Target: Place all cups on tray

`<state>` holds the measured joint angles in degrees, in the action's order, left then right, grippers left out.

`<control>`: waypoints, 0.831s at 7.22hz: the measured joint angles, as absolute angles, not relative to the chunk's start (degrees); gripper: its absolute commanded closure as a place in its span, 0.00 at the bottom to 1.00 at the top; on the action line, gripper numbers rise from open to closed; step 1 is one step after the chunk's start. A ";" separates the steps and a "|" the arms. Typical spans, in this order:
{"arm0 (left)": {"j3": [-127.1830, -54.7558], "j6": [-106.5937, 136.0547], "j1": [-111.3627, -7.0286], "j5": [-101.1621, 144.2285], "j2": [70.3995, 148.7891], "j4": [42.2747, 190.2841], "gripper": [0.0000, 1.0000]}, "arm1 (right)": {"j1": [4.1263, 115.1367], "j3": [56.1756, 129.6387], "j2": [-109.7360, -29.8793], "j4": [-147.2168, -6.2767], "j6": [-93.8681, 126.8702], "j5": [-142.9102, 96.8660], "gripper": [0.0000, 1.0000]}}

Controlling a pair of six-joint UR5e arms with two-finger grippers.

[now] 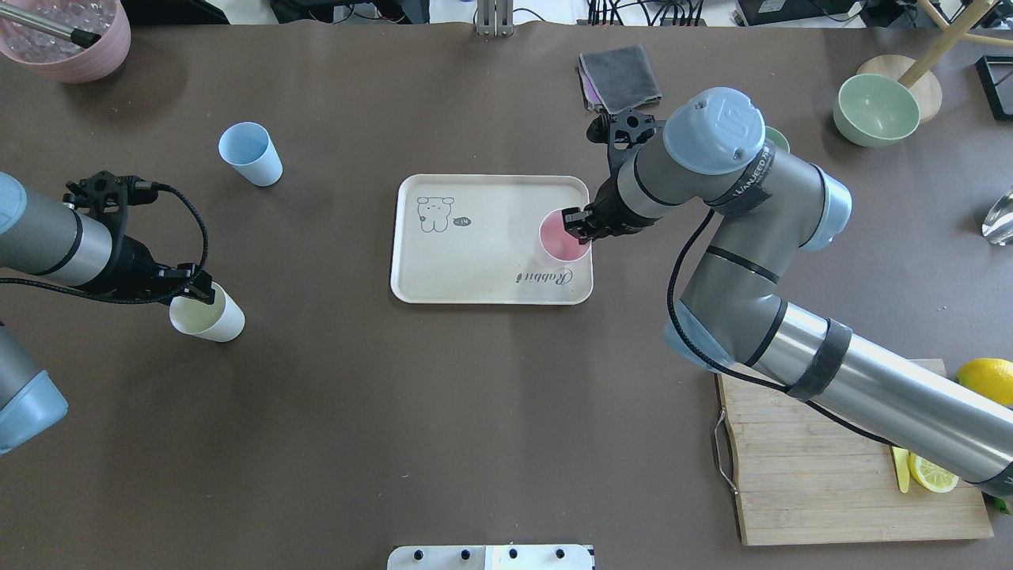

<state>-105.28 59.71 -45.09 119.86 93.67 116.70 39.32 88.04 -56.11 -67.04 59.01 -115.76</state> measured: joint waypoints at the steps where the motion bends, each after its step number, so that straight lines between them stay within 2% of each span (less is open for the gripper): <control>1: -105.04 59.55 -44.75 119.63 93.71 116.66 1.00 | 39.19 87.35 -55.68 -67.00 59.04 -115.70 1.00; 2: -104.73 59.32 -44.58 119.67 93.91 116.60 1.00 | 39.15 86.97 -55.42 -67.00 59.06 -115.68 1.00; 3: -104.61 59.24 -44.49 120.10 94.34 116.36 1.00 | 39.13 86.82 -55.13 -67.11 59.08 -115.67 0.06; 4: -104.66 59.35 -44.47 120.84 96.05 114.80 1.00 | 39.12 86.79 -54.83 -67.32 59.12 -115.57 0.00; 6: -104.35 59.91 -44.49 121.41 107.04 103.21 1.00 | 39.66 86.83 -54.57 -67.43 58.84 -114.97 0.00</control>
